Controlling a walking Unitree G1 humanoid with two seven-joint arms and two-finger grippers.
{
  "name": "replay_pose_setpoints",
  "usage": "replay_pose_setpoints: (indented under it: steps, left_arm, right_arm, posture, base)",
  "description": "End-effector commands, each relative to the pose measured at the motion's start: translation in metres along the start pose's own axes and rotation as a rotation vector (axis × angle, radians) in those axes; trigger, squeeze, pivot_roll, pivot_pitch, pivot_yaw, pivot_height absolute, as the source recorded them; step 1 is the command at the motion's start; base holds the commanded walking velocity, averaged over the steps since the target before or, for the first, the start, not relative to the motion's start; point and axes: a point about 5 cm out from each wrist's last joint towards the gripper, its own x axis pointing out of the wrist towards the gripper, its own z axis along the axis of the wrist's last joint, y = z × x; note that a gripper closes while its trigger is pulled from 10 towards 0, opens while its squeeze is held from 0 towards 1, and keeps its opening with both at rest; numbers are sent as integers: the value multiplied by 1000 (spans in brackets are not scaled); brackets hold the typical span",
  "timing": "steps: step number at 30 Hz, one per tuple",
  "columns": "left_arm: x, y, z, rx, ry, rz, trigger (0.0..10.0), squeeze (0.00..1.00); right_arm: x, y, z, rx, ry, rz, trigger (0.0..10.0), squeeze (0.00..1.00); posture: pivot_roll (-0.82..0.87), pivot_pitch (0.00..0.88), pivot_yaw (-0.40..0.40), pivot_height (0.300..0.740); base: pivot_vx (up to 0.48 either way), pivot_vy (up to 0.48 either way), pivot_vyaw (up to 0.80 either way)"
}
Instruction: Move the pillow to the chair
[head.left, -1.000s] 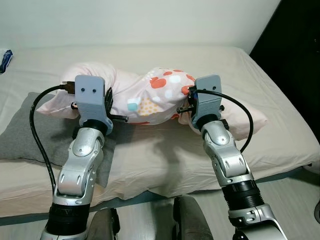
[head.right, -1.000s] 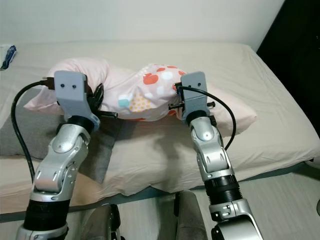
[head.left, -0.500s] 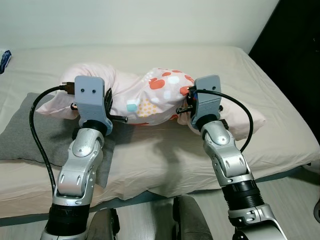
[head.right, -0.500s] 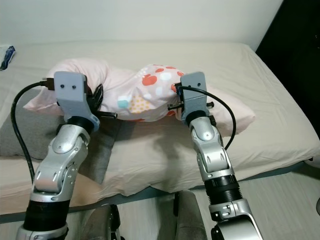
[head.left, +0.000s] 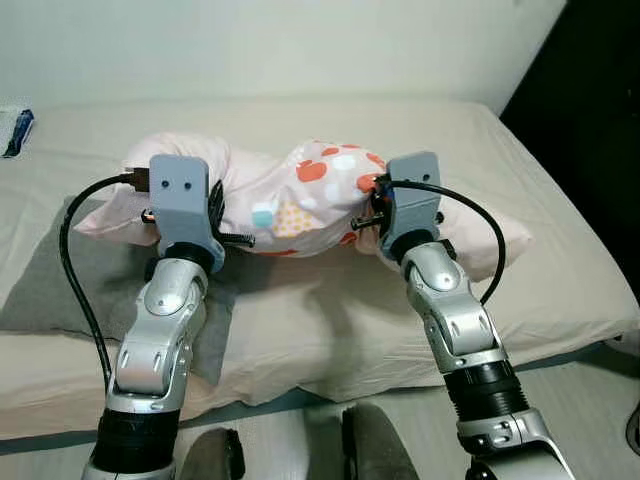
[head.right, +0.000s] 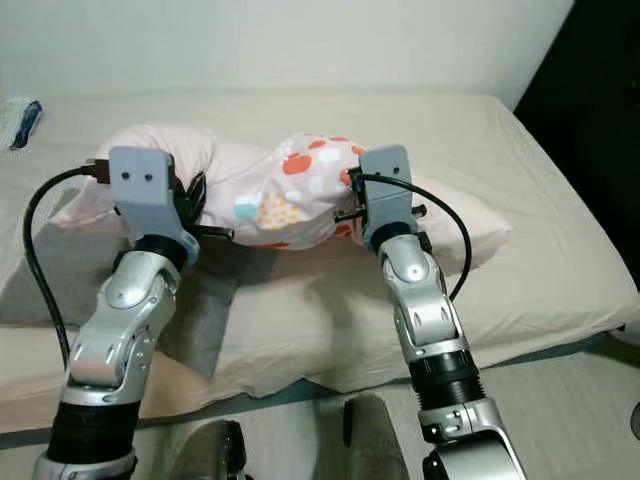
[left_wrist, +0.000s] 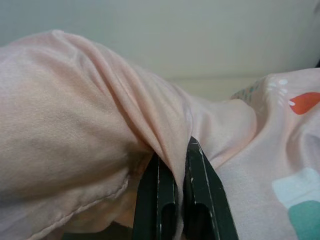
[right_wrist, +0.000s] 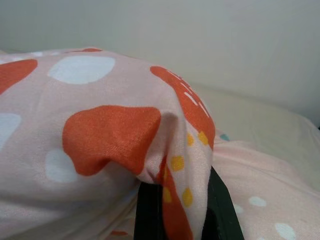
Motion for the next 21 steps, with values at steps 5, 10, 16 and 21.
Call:
replay_pose_setpoints:
  steps: [5,10,16,21]
  left_arm:
    - [-2,-4,-1,-3,1,-17,10000,0]
    - [-2,-3,-2,-3,3,-11,10000,0]
    - [-2,-4,-1,-3,-2,-14,10000,0]
    - [-2,-4,-1,-3,-2,-18,10000,0]
  right_arm:
    - [1,9,13,-17,-57,39,10000,0]
    - [2,10,12,-50,-56,45,10000,0]
    - [-2,12,17,36,-69,91,10000,0]
    - [-2,14,17,27,-73,95,10000,0]
  posture:
    - [-28,155,-82,683]
    - [-28,150,-83,683]
    - [-28,150,-81,698]
    - [-27,152,-82,713]
  base:
    - [0,0,0]
    - [0,0,0]
    - [0,0,0]
    - [0,0,0]
